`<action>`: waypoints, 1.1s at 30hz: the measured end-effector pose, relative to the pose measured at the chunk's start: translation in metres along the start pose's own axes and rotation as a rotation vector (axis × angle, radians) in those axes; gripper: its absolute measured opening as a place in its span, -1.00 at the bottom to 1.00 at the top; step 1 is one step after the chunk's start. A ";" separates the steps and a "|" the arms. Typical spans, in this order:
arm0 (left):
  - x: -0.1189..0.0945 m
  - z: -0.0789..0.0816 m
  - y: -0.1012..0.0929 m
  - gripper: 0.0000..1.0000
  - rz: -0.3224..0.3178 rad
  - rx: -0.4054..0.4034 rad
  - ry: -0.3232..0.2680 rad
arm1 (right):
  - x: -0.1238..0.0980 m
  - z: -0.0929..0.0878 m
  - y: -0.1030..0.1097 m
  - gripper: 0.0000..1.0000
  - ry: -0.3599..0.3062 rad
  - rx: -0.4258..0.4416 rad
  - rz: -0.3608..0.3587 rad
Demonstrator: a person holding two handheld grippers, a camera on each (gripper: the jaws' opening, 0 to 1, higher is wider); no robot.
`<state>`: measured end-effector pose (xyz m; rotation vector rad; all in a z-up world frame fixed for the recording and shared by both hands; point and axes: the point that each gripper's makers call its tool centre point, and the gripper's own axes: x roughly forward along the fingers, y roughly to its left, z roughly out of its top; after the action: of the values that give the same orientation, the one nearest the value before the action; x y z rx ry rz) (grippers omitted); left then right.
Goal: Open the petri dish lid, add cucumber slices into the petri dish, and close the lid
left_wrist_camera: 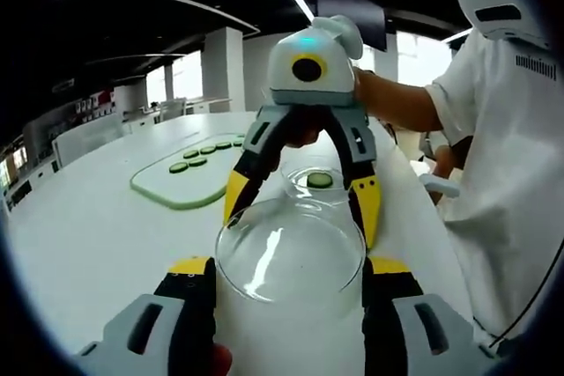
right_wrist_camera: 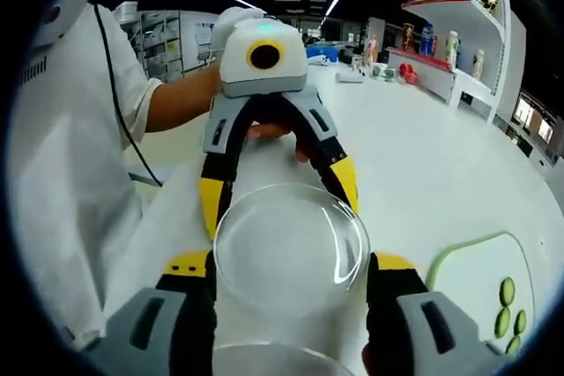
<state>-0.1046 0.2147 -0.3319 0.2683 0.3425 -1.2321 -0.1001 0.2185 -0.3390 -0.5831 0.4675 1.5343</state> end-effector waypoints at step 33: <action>-0.006 0.021 -0.005 0.33 -0.003 0.047 -0.008 | -0.015 0.015 0.002 0.37 0.001 -0.023 -0.028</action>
<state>-0.1088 0.2101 -0.3100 0.3029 0.3075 -1.2450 -0.1033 0.2159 -0.3186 -0.6059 0.4411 1.5146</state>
